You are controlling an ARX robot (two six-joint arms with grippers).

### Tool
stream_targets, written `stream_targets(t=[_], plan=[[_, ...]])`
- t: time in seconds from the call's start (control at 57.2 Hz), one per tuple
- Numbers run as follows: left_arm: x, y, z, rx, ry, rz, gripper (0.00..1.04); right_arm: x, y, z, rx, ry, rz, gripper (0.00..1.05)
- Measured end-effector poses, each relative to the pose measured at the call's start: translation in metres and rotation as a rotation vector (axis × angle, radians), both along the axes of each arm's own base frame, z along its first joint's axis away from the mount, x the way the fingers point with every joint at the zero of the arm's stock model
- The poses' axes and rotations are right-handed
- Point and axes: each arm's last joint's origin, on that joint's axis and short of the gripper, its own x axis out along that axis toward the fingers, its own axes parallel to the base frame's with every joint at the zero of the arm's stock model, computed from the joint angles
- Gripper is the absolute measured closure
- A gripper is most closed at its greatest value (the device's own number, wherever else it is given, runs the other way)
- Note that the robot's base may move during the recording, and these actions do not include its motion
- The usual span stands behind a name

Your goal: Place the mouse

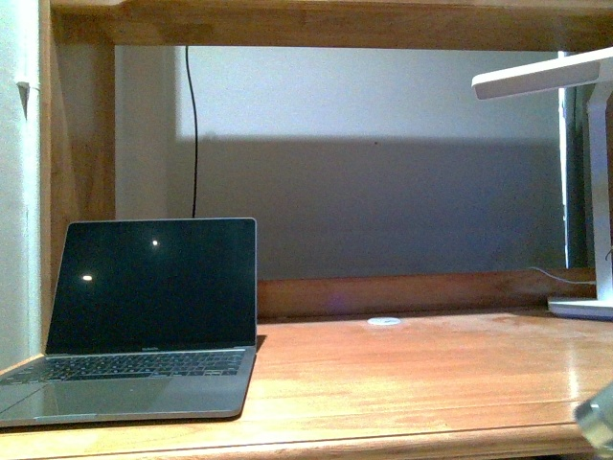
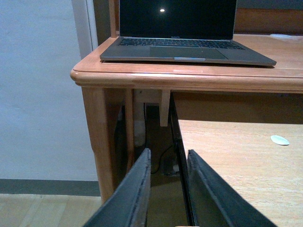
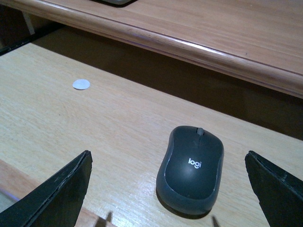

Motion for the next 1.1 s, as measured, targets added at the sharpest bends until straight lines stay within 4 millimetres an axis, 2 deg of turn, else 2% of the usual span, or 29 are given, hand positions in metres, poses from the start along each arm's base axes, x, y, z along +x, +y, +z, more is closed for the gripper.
stream_targets(t=[0.227,0.437,0.594,1.101], plan=[[0.0,0.0,0.0,0.0,0.0,0.0,0.36,0.023,0.02,-0.008,-0.049,0.07,-0.03,0.07],[0.0,0.0,0.0,0.0,0.0,0.0,0.07,0.039,0.028,-0.018,-0.114,0.127,-0.08,0.07],[0.0,0.0,0.0,0.001,0.0,0.0,0.08,0.056,0.023,-0.024,-0.166,0.178,-0.174,0.07],[0.0,0.0,0.0,0.001,0.0,0.0,0.08,0.077,0.018,-0.029,-0.187,0.264,-0.233,0.07]])
